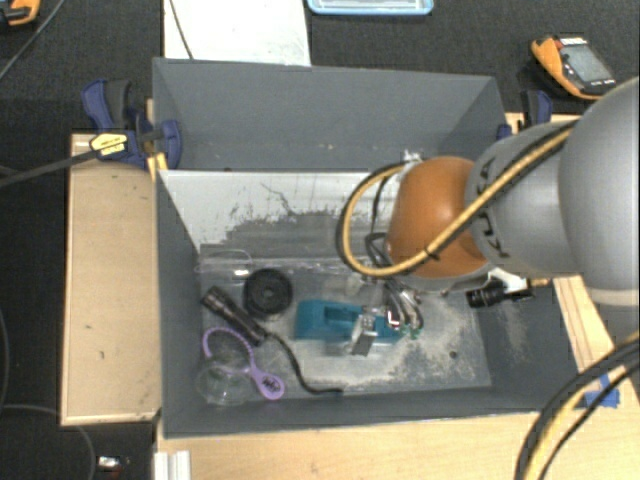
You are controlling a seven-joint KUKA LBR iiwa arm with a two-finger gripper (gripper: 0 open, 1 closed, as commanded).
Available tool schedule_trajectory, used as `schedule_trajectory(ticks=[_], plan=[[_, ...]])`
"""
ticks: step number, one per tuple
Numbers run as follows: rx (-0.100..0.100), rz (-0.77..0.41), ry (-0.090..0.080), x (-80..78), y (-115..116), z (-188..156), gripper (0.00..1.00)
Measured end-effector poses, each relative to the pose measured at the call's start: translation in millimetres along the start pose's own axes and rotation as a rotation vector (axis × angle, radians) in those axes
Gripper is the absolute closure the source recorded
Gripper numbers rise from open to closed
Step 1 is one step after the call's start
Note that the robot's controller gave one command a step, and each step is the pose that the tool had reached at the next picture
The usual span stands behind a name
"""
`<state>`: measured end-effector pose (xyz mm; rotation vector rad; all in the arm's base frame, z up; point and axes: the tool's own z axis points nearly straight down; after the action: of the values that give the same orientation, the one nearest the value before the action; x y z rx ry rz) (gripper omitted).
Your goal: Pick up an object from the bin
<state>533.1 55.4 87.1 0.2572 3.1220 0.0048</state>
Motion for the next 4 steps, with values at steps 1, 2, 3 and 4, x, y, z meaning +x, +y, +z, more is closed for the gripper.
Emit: schedule_trajectory(ticks=[1,2,3,4], plan=[[-0.002,0.121,-0.005,20.7,1.9,15.7,0.0],[0.001,-0.019,0.002,4.1,-0.9,13.6,1.0],[0.001,-0.019,0.002,4.1,-0.9,13.6,1.0],[0.002,-0.018,0.004,5.2,-1.2,4.6,1.0]])
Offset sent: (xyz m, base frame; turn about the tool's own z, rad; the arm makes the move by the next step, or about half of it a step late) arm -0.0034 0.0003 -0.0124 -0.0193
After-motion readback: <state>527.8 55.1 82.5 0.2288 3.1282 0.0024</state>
